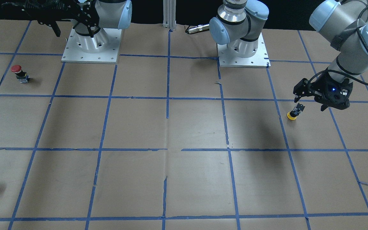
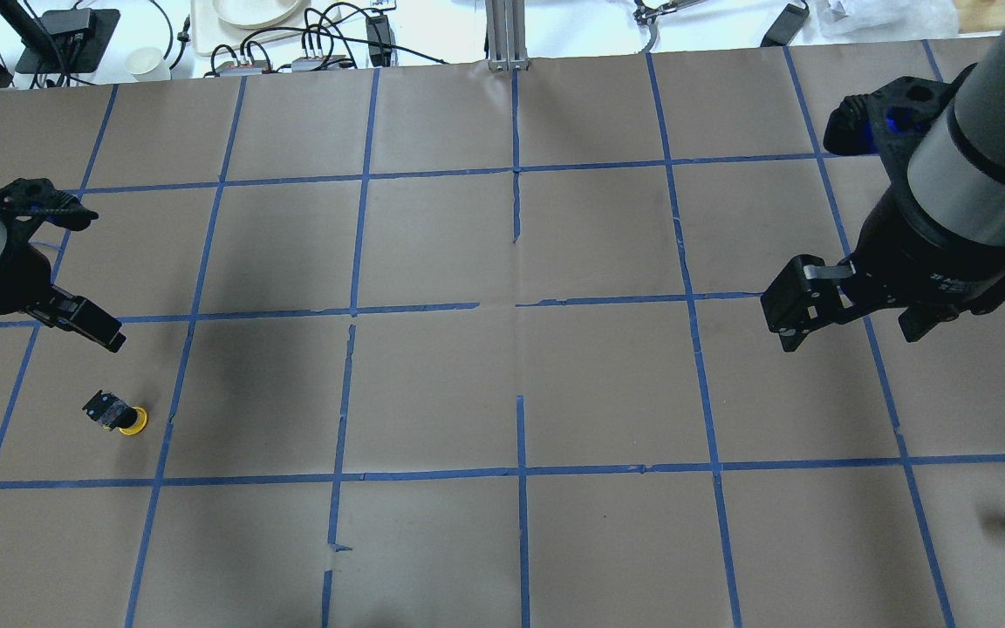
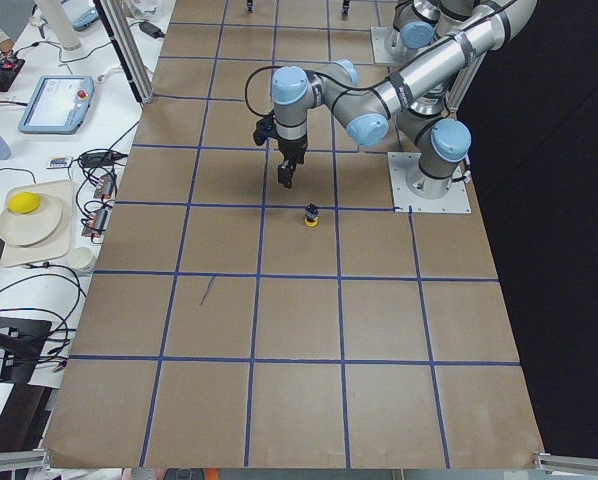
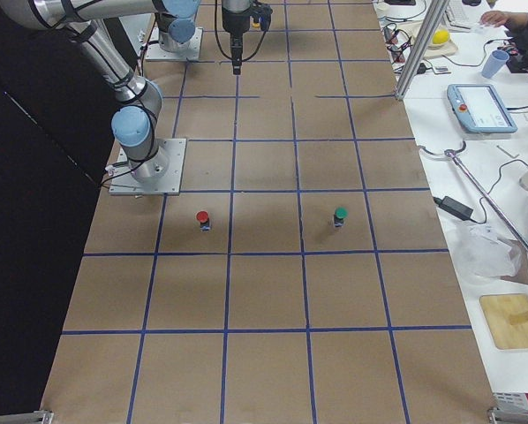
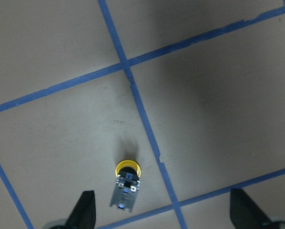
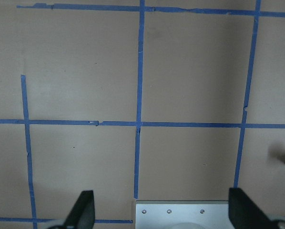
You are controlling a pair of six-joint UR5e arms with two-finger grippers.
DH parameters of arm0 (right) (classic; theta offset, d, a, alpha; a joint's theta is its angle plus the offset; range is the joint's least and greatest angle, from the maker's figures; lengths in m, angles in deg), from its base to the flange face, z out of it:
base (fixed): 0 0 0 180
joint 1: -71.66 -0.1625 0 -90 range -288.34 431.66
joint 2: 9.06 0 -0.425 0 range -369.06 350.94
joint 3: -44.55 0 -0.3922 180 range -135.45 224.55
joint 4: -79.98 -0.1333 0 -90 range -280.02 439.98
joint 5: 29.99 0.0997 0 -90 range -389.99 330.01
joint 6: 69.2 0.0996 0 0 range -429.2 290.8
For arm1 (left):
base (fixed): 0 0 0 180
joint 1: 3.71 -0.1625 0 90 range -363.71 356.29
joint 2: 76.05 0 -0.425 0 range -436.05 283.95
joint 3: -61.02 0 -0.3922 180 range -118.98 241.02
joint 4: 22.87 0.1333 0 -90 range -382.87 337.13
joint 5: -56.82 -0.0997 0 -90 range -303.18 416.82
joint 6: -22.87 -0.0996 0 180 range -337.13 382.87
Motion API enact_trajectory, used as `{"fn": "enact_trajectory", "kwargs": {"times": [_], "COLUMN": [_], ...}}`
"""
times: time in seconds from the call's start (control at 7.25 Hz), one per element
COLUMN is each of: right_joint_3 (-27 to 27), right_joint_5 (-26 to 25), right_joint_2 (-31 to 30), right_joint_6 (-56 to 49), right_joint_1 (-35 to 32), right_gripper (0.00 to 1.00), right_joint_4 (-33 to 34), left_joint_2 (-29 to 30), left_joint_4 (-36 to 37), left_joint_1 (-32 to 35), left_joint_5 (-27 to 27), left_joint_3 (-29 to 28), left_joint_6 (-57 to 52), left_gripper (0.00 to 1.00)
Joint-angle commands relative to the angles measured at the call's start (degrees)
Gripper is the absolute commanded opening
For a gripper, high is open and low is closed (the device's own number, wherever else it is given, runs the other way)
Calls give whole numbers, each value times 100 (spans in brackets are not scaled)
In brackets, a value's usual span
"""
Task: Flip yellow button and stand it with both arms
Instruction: 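Lower the left gripper onto the lying yellow button's black base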
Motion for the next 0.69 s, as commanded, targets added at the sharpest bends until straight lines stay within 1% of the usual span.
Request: {"fn": "enact_trajectory", "kwargs": {"times": [0.0, 0.14, 0.28, 0.41, 0.55], "right_joint_3": [-47, -256, -720, -1307, -1574], "right_joint_5": [30, 100, 83, 83, 31], "right_joint_2": [12, 169, 545, 940, 1205], "right_joint_6": [-21, -21, -29, -29, -21], "right_joint_1": [3, 3, 3, 3, 3], "right_gripper": [100, 100, 100, 100, 100], "right_joint_4": [28, 63, 3, -7, -7], "left_joint_2": [231, 301, 311, 311, 293], "left_joint_4": [388, 397, 397, 388, 449], "left_joint_1": [-478, -585, -647, -700, -709], "left_joint_5": [53, 45, 36, 27, 27], "left_joint_3": [416, 443, 504, 627, 793], "left_joint_6": [-1410, -1606, -1668, -1852, -2036], "left_gripper": [100, 100, 100, 100, 99]}}
